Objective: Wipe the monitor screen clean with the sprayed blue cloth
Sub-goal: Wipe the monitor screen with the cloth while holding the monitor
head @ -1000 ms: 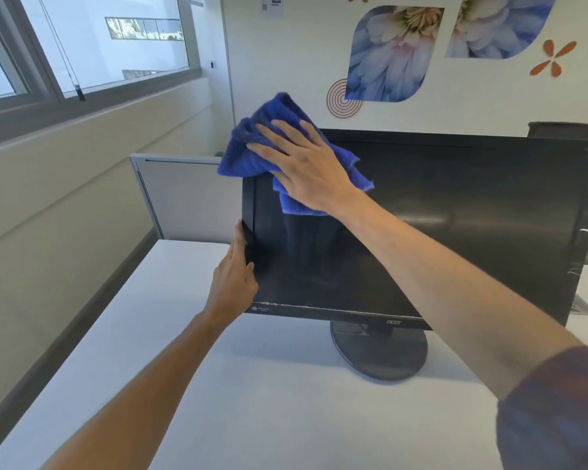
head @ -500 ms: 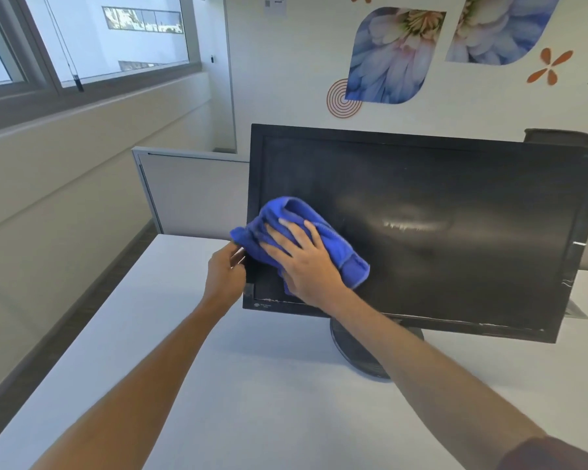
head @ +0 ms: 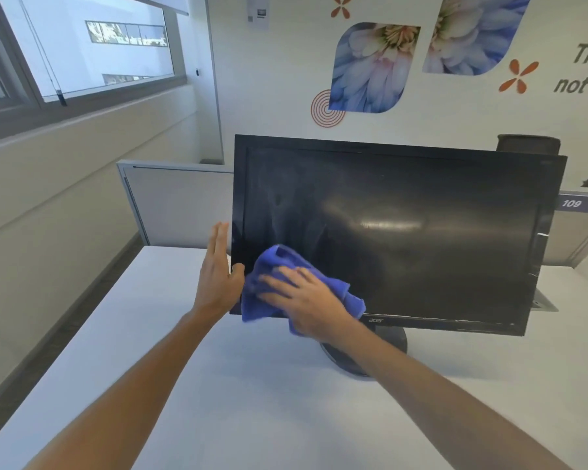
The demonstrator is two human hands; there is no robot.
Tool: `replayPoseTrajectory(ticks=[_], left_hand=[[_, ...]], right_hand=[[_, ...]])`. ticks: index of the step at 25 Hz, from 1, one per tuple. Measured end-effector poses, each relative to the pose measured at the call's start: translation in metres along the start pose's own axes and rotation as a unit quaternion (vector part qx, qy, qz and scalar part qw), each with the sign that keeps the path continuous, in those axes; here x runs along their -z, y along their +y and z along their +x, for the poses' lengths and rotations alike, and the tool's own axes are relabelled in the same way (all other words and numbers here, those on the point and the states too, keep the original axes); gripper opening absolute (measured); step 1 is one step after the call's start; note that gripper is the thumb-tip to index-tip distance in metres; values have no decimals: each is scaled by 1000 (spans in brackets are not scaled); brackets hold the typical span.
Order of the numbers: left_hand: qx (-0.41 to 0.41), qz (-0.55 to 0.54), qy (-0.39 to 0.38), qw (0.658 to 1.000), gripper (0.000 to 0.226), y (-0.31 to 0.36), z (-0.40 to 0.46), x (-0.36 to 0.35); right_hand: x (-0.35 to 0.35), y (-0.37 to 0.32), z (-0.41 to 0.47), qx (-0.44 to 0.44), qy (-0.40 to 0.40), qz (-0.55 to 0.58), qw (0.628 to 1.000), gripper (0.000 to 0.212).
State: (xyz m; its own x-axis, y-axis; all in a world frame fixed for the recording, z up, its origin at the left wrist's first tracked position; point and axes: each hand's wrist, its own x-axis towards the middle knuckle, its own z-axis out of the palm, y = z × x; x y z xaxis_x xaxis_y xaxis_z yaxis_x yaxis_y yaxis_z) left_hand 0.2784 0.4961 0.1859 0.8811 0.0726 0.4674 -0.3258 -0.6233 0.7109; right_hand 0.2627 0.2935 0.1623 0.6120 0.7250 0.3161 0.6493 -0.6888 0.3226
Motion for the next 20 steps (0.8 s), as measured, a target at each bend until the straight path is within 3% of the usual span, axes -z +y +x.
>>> replayPoseTrajectory(ticks=[4,7,10,14,16,18,20], left_hand=[[-47,89,19,995,85,18,4,-13],[-34,88,31,995,83,27,0,-33],[-1,72,46,996,84,30,2,-44],[-9,88,44,995,86,28,3,-44],[-10,93,40,995,88,25,1,-42],[-15,100,33,994,89,22,-2,-42],[-22,103,31,994,91,21,-3,-41]], right_hand=[[68,102,4,-124,158,-49,978,56],[97,157,12,-169,117,-100,974,61],[75,148,11,-136,75,-111,982,68],[14,87,-23,-63,67,-80,992,64],[-7,59,-46,-4,21,-78,997,67],[-11,50,-66,42,-27,-65,997,68],[6,67,-70,59,-18,-35,997,63]])
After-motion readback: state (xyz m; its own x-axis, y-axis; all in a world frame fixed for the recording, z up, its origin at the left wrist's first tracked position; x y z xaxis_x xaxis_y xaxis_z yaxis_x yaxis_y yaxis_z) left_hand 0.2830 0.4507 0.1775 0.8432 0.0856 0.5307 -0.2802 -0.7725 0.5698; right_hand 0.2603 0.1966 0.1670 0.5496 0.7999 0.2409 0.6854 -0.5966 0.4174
